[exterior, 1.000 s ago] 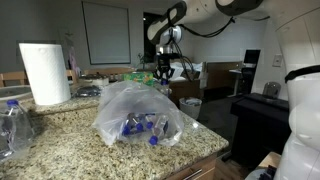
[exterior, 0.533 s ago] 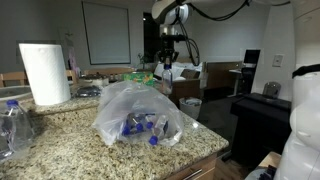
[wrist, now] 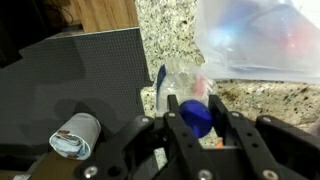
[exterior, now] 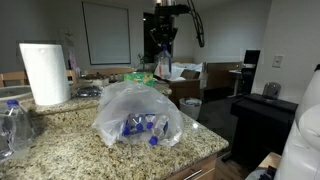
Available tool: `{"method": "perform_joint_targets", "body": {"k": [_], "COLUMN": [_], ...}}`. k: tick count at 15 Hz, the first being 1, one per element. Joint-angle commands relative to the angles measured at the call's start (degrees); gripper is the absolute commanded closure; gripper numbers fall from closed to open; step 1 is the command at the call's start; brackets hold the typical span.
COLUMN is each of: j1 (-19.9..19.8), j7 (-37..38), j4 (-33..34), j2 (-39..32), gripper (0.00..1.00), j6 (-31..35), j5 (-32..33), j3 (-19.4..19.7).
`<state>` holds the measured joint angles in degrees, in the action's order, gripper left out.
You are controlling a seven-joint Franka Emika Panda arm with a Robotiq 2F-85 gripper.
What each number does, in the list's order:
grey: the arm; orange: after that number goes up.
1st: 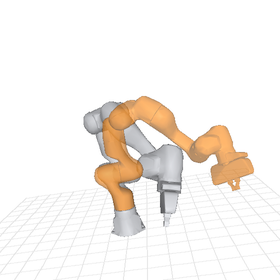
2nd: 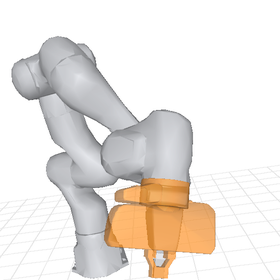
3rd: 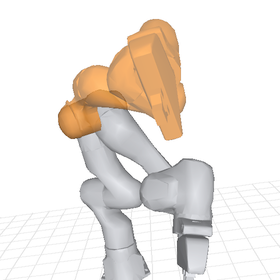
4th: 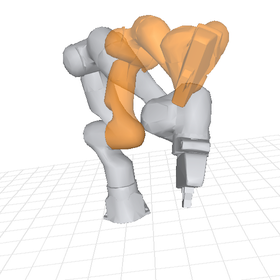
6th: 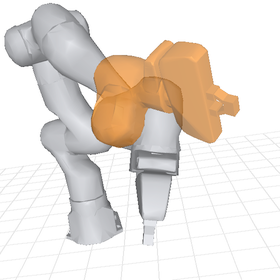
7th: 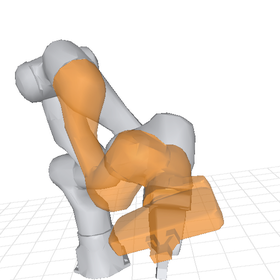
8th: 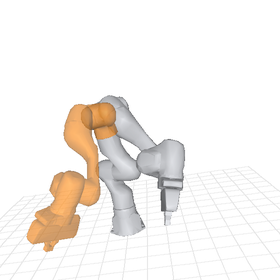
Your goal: Put the bottles in the plastic bag
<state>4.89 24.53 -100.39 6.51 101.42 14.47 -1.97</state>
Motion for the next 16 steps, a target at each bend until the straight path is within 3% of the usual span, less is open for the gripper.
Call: {"method": "perform_joint_targets", "body": {"k": [1, 7, 16], "j1": [1.5, 4.5, 10.4], "j7": [3.3, 1.8, 0.3], "j4": [-7.8, -14.8, -21.1], "j2": [9.3, 14.0, 9.7], "gripper": [0.89, 0.89, 0.89], "j6": [-5.1, -14.1, -11.7], "j5": [1.6, -2.3, -10.6], "j3": [-5.6, -13.2, -19.1]}}
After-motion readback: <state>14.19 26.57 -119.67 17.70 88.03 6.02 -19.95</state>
